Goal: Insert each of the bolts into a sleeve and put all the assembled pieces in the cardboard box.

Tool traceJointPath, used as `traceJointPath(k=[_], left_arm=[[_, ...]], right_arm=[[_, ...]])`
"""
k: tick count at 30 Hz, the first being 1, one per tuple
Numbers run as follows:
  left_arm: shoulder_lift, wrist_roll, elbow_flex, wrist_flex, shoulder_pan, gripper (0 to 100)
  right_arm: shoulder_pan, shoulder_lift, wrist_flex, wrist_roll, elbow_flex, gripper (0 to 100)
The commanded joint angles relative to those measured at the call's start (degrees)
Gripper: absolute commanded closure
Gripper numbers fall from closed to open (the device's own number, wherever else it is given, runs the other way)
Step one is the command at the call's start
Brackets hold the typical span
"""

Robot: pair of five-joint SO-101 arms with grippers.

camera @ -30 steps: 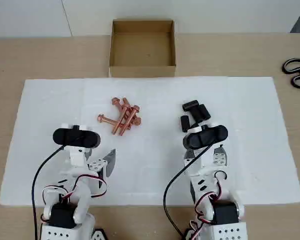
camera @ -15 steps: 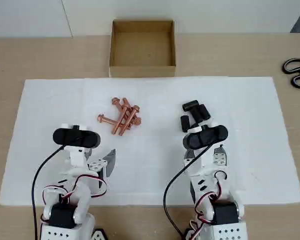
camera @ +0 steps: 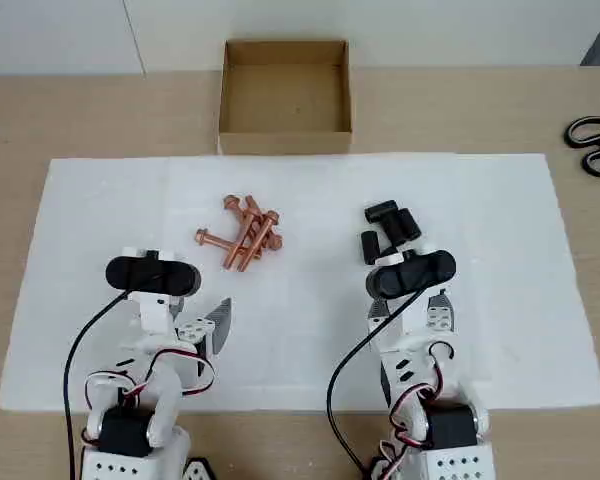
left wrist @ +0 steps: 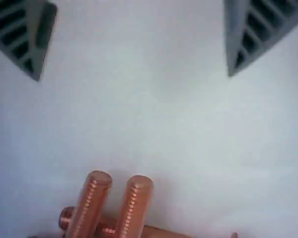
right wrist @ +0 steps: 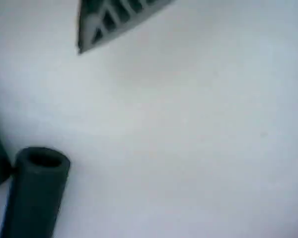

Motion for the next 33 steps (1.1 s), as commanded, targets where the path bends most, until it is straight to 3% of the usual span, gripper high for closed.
traceJointPath(k=[1, 8, 13, 20, 27, 33], left_arm=[[-0.62, -0.09, -0.31, -1.14, 0.26, 77], [-0.62, 0.09, -0.31, -1.76, 2.46, 77], [-0.53, -0.35, -6.73, 3.52, 3.34, 77], [1.41, -7.91, -23.96, 4.75, -5.89, 77], [25.49, -8.26, -44.18, 5.19, -9.76, 77], [55.30, -5.89, -64.13, 13.98, -9.41, 77]], right_arm=[[0.13, -0.84, 0.22, 0.35, 0.53, 73.4], [0.13, -0.84, 0.22, 0.35, 0.53, 73.4], [0.13, -0.84, 0.22, 0.35, 0.53, 73.4], [0.13, -0.84, 0.22, 0.35, 0.53, 73.4], [0.13, -0.84, 0.22, 0.26, 0.53, 73.4], [-0.13, -0.84, 0.22, 0.18, 0.53, 73.4]])
